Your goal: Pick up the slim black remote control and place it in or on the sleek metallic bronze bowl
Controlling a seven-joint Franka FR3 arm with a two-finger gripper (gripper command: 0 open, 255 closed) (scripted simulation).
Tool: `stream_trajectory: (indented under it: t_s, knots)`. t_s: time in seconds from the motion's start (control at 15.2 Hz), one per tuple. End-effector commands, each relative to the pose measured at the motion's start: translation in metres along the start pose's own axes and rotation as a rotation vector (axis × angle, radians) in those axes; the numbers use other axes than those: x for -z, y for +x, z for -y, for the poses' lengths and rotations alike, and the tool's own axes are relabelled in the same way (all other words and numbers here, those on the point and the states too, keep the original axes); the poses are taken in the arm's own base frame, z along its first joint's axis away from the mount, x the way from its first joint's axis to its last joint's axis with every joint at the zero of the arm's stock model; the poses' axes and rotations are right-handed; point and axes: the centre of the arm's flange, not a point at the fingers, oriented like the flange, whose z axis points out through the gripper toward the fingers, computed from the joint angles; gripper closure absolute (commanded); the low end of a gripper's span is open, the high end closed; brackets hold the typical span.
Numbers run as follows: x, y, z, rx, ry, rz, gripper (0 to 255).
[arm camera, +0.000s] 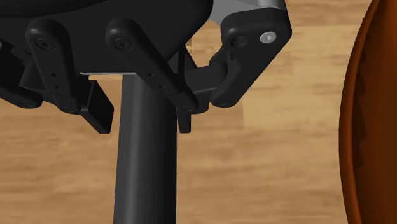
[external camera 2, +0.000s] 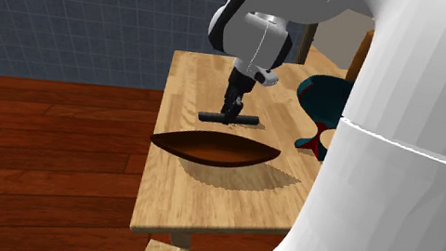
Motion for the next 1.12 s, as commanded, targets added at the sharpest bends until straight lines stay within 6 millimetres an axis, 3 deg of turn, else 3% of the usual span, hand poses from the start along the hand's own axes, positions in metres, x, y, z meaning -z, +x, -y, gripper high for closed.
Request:
stream_trajectory:
  t_s: [0.0, 0.46, 1.06]
  knots:
    - [-0.004, 0.001, 0.000, -0.001, -0.004, 0.001, 255]
    - [-0.004, 0.001, -0.001, -0.001, -0.004, 0.001, 255]
    - [0.042, -0.010, 0.001, -0.001, -0.004, 0.001, 255]
